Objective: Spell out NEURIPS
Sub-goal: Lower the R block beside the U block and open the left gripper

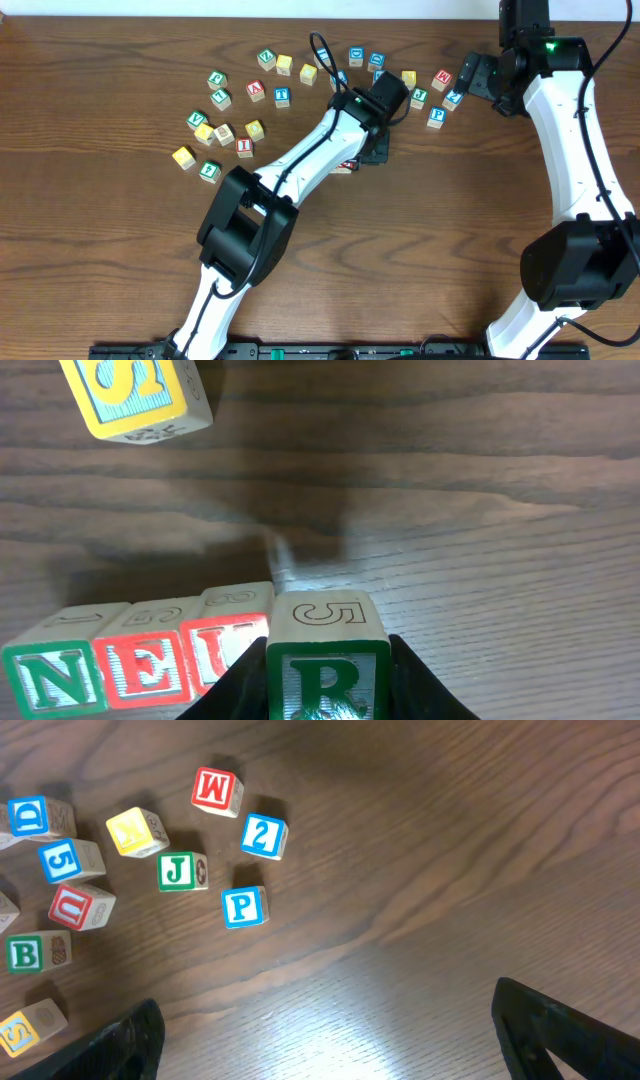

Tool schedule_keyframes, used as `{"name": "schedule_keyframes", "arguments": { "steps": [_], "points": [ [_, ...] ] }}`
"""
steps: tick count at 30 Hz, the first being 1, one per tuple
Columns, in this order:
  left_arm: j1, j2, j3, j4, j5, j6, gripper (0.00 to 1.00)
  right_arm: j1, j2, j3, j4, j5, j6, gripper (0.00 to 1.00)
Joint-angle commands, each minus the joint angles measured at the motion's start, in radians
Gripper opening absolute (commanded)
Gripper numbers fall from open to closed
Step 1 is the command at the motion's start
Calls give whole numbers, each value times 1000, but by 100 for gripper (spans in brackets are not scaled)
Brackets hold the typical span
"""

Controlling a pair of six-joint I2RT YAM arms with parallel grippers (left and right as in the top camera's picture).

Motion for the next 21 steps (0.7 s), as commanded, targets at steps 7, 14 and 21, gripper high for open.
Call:
{"name": "schedule_keyframes", "arguments": {
  "steps": [7,14,21],
  "points": [
    [-3,17,3,16,-24,-91,29,-6,9,3,-5,16,12,99],
    [-7,50,3,16,-23,-103,29,-6,9,3,-12,16,12,99],
    [-18,70,3,16,-23,-106,29,-6,9,3,-12,16,12,99]
  ]
}}
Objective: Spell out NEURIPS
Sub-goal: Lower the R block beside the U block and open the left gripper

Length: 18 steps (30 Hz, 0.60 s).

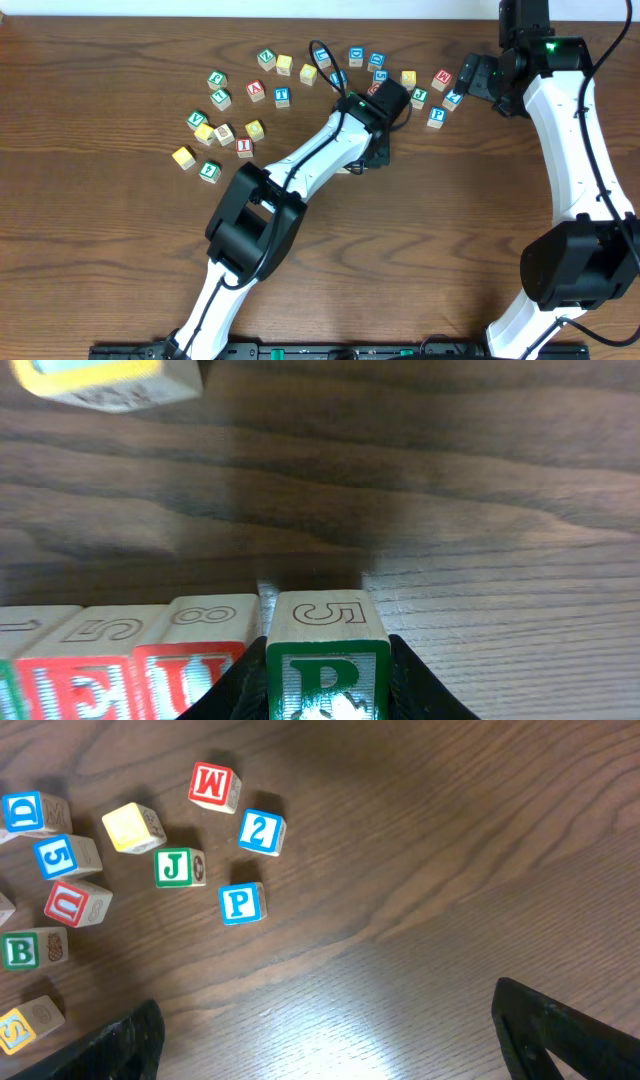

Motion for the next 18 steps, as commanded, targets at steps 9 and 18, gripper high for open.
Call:
{"name": "schedule_keyframes", "arguments": {
  "steps": [9,18],
  "points": [
    [-9,18,3,-2,-21,-15,35,-6,9,3,-4,16,12,99],
    [-9,18,3,5,-20,-15,43,-6,9,3,-4,16,12,99]
  ]
}}
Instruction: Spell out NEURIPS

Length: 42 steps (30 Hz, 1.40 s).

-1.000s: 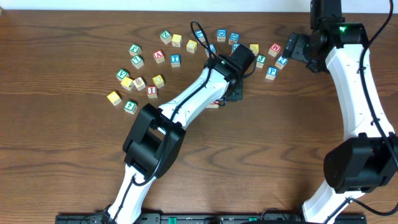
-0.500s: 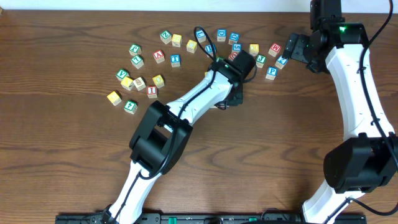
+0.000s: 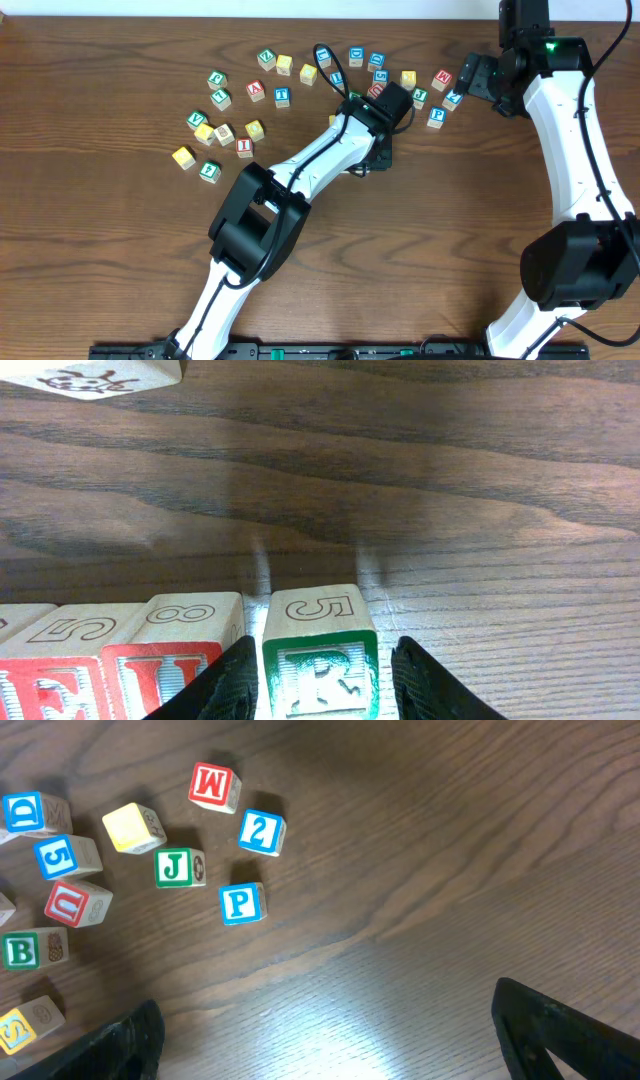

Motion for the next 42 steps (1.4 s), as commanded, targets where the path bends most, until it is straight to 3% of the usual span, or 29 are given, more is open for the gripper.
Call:
{"name": "schedule_keyframes", "arguments": {
  "steps": [1,11,24,34,42],
  "points": [
    [0,10,3,-2,-19,-1,43,-6,9,3,-4,16,12,99],
    [0,-23,3,5,-19,8,43,-6,9,3,-4,16,12,99],
    [31,-205,5,3,-19,123,43,-6,9,3,-8,9,12,99],
    [198,-355,5,-86,-19,171,43,15,9,-11,-8,-130,-50,63],
    [354,-365,4,-201,-20,253,43,95,9,-148,47,-172,-71,31]
  ]
}}
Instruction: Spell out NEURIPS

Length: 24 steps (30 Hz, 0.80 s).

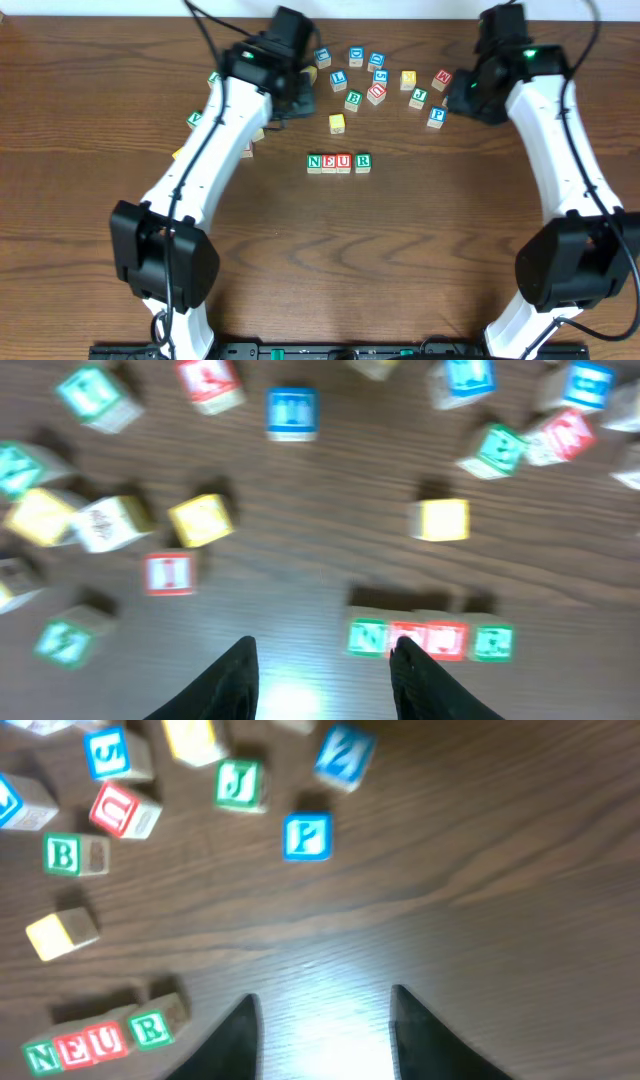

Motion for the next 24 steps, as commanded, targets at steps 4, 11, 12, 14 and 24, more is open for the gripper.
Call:
{"name": "schedule_keyframes", "arguments": {
  "steps": [4,11,12,14,24],
  "points": [
    [100,-11,4,-32,-11,54,43,103,9,-186,145,-106,-11,14],
    [125,-11,4,-34,-11,54,43,184,9,-299,275,-127,21,4],
    [125,-11,4,-35,-11,54,42,192,9,-311,288,-127,27,4],
    [125,-11,4,-35,-11,54,42,210,9,-344,327,-132,38,2],
    [125,-11,4,-36,-11,54,43,255,9,-465,493,-131,72,1]
  ]
}}
